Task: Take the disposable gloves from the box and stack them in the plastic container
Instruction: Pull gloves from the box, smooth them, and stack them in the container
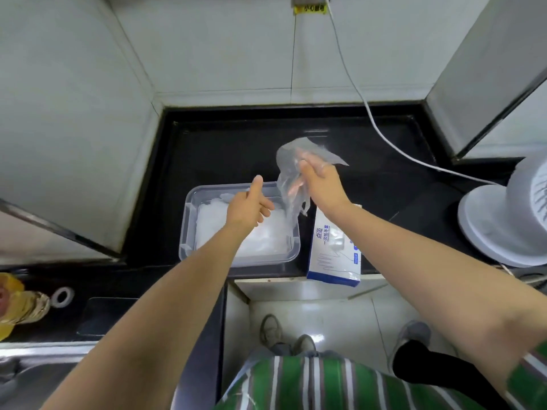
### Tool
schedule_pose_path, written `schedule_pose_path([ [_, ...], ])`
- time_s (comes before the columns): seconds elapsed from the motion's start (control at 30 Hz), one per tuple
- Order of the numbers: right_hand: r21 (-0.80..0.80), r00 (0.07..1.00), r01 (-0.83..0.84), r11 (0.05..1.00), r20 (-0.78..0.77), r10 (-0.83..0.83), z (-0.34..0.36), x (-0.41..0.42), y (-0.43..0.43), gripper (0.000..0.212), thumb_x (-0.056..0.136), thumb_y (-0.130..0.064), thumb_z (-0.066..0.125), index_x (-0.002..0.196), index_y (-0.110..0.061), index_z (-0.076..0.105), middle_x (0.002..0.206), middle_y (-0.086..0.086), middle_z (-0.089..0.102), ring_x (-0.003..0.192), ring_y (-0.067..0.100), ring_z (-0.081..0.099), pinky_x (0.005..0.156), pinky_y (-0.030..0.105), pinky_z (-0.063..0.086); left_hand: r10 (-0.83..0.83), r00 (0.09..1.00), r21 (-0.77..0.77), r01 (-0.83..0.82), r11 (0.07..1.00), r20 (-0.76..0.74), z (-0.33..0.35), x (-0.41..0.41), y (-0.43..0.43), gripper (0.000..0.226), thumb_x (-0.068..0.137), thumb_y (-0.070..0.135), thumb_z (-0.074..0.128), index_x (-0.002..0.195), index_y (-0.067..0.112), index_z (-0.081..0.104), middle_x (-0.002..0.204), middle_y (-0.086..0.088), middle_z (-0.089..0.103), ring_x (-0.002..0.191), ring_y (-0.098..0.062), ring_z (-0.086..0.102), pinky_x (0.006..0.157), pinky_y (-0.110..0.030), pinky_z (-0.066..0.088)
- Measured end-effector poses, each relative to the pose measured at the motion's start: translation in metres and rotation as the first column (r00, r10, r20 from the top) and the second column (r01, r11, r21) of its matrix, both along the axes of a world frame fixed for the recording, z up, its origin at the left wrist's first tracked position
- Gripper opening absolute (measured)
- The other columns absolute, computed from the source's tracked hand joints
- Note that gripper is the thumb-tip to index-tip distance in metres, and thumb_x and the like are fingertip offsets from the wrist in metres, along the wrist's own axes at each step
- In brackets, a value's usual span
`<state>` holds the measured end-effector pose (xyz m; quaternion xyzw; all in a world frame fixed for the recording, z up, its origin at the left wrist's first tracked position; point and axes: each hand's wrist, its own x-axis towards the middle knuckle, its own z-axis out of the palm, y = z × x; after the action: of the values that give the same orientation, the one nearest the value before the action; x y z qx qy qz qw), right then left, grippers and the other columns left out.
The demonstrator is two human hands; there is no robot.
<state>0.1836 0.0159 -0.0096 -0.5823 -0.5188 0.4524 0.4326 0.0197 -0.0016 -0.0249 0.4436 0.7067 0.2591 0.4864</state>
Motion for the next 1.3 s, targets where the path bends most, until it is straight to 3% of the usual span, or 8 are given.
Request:
schedule_pose_path([
  [0.13, -0.074, 0.939, -0.165, 0.984, -0.316, 0.134, -0.004, -0.029, -0.017, 0.047, 0.108, -0.022, 0.033, 0.154, -0.025, 0.025, 0.114, 0.027, 0.065, 0.108, 0.019, 0.064, 0.082, 0.013, 0.051, 0.072, 0.944, -0.169, -0.018, 0.985, 0.321, 0.016, -0.006, -0.005, 0.084, 0.089, 0.078, 0.021, 0.093, 0.011, 0.072, 0.095, -0.009, 0.071, 0.086, -0.022, 0.065, 0.072, -0.033, 0.051],
  [0.33, -0.161, 0.906, -0.307, 0.938, -0.350, 0.236, -0.014, -0.048, -0.037, 0.051, 0.107, -0.018, 0.033, 0.154, -0.035, 0.023, 0.097, 0.017, 0.069, 0.101, 0.021, 0.070, 0.092, 0.024, 0.052, 0.079, 0.760, -0.304, 0.160, 0.939, 0.645, -0.001, -0.036, -0.010, 0.074, 0.077, 0.073, 0.059, 0.133, 0.024, 0.060, 0.133, -0.006, 0.060, 0.122, -0.026, 0.058, 0.100, -0.049, 0.049],
  [0.47, -0.219, 0.945, -0.291, 0.931, -0.217, 0.245, -0.023, -0.049, -0.039, 0.036, 0.100, -0.031, 0.053, 0.136, -0.025, 0.057, 0.115, 0.006, 0.069, 0.108, 0.017, 0.063, 0.087, 0.026, 0.050, 0.200, 0.843, -0.144, -0.148, 0.979, 0.499, -0.008, -0.038, -0.011, 0.030, 0.089, 0.025, 0.070, 0.115, 0.012, 0.064, 0.110, -0.005, 0.068, 0.106, -0.022, 0.064, 0.088, -0.031, 0.050],
  [0.63, -0.299, 0.912, -0.128, 0.946, -0.411, -0.007, -0.020, -0.045, -0.029, 0.052, 0.086, -0.054, 0.064, 0.115, -0.011, 0.070, 0.112, 0.011, 0.072, 0.104, 0.022, 0.069, 0.084, 0.030, 0.055, 0.070, 0.951, -0.048, -0.058, 0.997, 0.300, -0.002, -0.053, -0.015, 0.033, 0.087, 0.017, 0.071, 0.118, 0.015, 0.060, 0.107, -0.003, 0.065, 0.094, -0.014, 0.062, 0.079, -0.025, 0.050],
  [0.8, -0.280, 0.946, -0.139, 0.950, -0.321, 0.044, -0.015, -0.039, -0.022, 0.013, 0.090, -0.013, 0.068, 0.103, -0.012, 0.069, 0.087, 0.004, 0.068, 0.077, 0.014, 0.065, 0.068, 0.022, 0.052, -0.054, 0.994, -0.075, 0.061, 0.995, 0.092, -0.001, -0.060, -0.019, 0.032, 0.087, 0.012, 0.071, 0.116, 0.018, 0.057, 0.105, 0.001, 0.057, 0.096, -0.018, 0.055, 0.077, -0.027, 0.046],
  [1.07, -0.186, 0.992, -0.114, 0.976, 0.032, 0.122, -0.024, -0.040, -0.031, 0.051, 0.085, 0.016, 0.051, 0.114, -0.027, 0.048, 0.121, 0.008, 0.051, 0.088, 0.022, 0.060, 0.065, 0.023, 0.055, 0.141, 0.977, -0.225, -0.103, 0.969, 0.162, -0.005, -0.070, -0.020, 0.049, 0.083, 0.039, 0.075, 0.122, 0.018, 0.056, 0.120, -0.004, 0.060, 0.110, -0.024, 0.058, 0.102, -0.041, 0.048],
  [1.2, -0.121, 0.965, -0.216, 0.969, 0.127, 0.231, -0.026, -0.044, -0.030, 0.048, 0.089, 0.017, 0.040, 0.101, -0.020, 0.069, 0.125, 0.001, 0.053, 0.080, 0.013, 0.059, 0.060, 0.020, 0.049, 0.175, 0.975, -0.020, -0.174, 0.985, 0.134, -0.005, -0.068, -0.018, 0.024, 0.082, 0.021, 0.072, 0.101, 0.016, 0.058, 0.101, -0.004, 0.059, 0.096, -0.023, 0.058, 0.085, -0.037, 0.051],
  [1.3, -0.047, 0.960, -0.179, 0.983, 0.211, 0.185, -0.030, -0.048, -0.025, 0.047, 0.093, 0.014, 0.042, 0.118, -0.013, 0.071, 0.118, -0.004, 0.053, 0.093, 0.012, 0.057, 0.074, 0.018, 0.048, 0.208, 0.971, 0.171, -0.227, 0.959, 0.119, -0.002, -0.065, -0.017, 0.022, 0.089, 0.019, 0.069, 0.105, 0.019, 0.053, 0.096, 0.001, 0.056, 0.086, -0.014, 0.057, 0.073, -0.021, 0.049],
])
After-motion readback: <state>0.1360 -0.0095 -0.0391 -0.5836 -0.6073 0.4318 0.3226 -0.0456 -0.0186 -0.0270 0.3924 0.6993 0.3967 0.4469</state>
